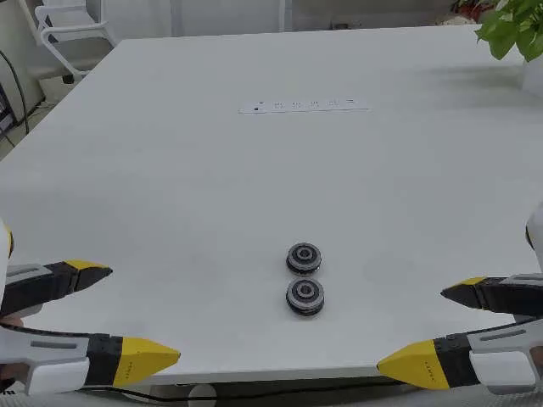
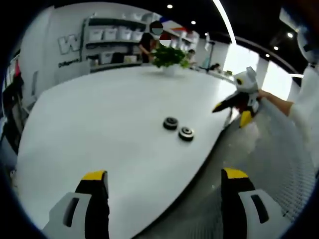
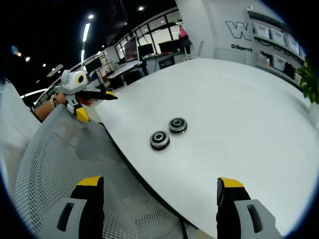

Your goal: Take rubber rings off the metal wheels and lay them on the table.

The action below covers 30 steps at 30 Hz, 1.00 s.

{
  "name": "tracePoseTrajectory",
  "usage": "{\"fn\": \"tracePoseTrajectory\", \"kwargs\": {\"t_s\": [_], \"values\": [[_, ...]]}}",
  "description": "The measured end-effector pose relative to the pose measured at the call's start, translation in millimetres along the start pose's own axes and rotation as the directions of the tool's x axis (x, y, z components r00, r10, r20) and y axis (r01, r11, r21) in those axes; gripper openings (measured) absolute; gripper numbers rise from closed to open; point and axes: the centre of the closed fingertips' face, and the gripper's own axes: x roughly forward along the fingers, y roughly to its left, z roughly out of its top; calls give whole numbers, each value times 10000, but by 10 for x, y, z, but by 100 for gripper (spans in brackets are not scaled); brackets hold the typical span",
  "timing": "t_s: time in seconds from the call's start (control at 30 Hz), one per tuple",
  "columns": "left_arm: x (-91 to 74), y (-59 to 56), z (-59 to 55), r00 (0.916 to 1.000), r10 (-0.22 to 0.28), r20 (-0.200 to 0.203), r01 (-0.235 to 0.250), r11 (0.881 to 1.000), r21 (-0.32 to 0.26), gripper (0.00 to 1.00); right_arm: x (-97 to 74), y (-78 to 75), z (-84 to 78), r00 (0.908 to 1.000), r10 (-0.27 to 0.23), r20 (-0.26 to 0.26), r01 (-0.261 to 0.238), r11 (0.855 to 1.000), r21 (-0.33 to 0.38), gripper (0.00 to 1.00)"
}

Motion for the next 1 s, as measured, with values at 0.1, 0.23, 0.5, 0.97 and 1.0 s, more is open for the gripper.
{"fn": "tracePoseTrajectory", "kwargs": {"t_s": [0.1, 0.23, 0.5, 0.97, 1.0], "values": [[-1, -10, -10, 10000, -56, -24, 56, 9999, -93, 94, -1, -4, -18, 9998, -112, -142, 109, 9997, -209, 94], [-8, -7, -7, 10000, -19, 19, 19, 9999, -113, 93, -12, -11, -5, 9999, -162, -33, 161, 9998, -132, 92], [-29, 2, -36, 10000, 90, -12, -90, 9997, -246, 94, -16, 6, -16, 9999, -116, -10, 116, 9999, 38, 91], [-171, -45, -122, 9994, 302, 182, -292, 9984, -490, 94, 3, 119, -43, 9998, 171, 84, -172, 9998, 109, 91], [-180, -49, -128, 9993, 310, 203, -299, 9982, -522, 94, 5, 123, -44, 9998, 182, 94, -183, 9998, 120, 91]]}}
